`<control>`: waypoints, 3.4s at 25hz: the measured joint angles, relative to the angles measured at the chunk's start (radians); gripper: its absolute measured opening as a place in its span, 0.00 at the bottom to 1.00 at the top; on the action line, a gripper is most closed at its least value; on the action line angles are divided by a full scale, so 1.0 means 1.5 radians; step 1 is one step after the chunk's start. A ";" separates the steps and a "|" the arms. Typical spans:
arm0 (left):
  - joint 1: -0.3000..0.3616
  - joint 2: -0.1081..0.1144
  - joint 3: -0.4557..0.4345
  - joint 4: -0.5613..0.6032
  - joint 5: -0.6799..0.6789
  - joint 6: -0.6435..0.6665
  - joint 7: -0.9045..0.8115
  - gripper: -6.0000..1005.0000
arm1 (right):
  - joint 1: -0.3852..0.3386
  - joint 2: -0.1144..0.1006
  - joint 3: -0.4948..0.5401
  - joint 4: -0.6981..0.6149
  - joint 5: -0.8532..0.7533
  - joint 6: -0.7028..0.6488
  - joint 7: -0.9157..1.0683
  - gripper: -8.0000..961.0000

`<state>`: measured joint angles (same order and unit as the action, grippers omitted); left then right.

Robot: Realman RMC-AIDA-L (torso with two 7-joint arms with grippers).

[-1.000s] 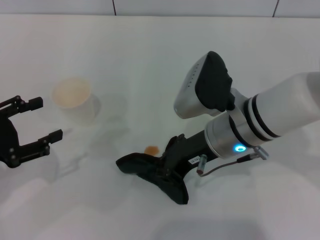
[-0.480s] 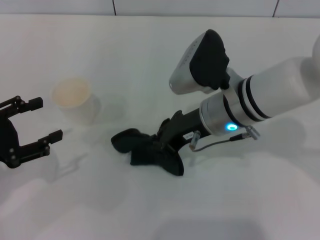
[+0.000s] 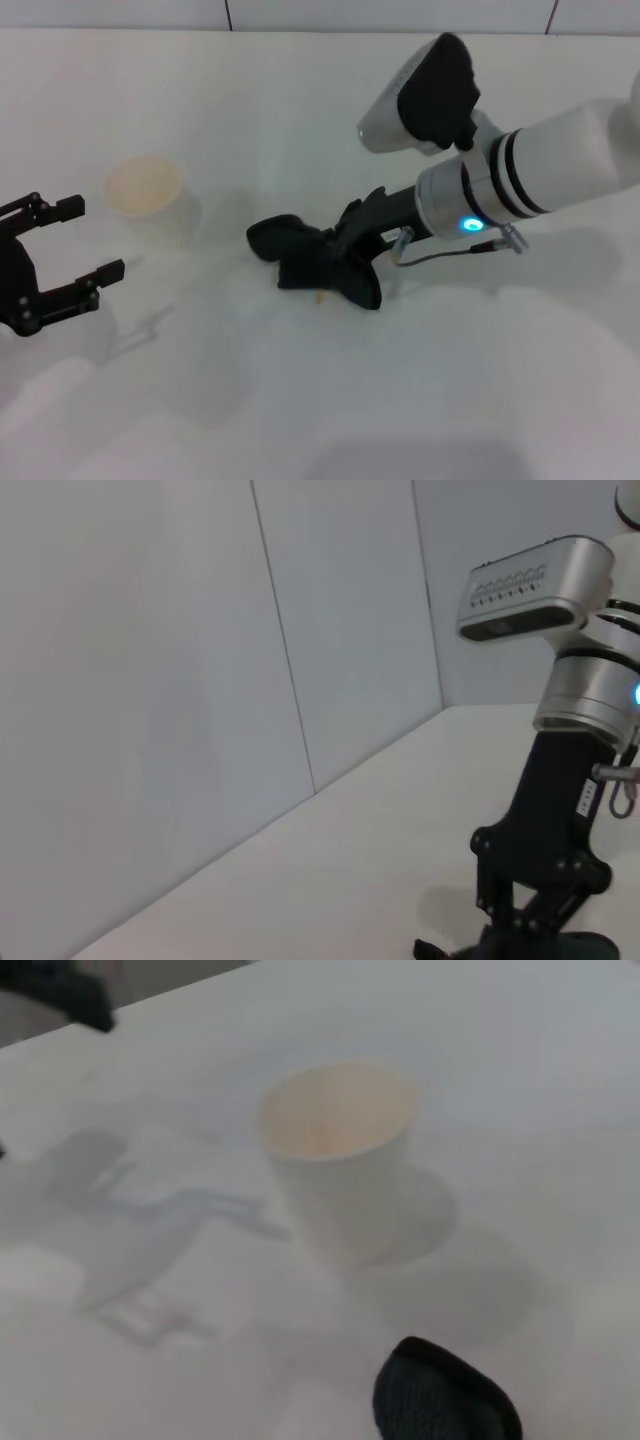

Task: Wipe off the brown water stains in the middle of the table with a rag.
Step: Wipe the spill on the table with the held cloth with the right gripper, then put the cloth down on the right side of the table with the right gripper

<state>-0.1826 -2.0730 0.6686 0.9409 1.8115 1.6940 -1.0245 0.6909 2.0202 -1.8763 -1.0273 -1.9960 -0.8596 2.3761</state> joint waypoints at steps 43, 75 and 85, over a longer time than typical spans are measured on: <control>-0.001 -0.001 0.001 -0.008 0.016 0.002 0.009 0.76 | -0.068 -0.003 0.066 -0.069 -0.089 -0.054 0.043 0.12; -0.011 -0.002 -0.001 -0.009 0.016 -0.011 0.008 0.76 | -0.174 -0.010 0.202 -0.116 -0.098 -0.105 -0.002 0.18; -0.013 -0.002 -0.003 -0.008 0.013 -0.015 0.009 0.76 | -0.200 -0.008 0.224 -0.132 -0.027 -0.116 -0.089 0.42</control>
<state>-0.2017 -2.0753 0.6635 0.9284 1.8317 1.6716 -1.0112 0.3907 2.0078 -1.5403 -1.2259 -2.0365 -1.0336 2.2431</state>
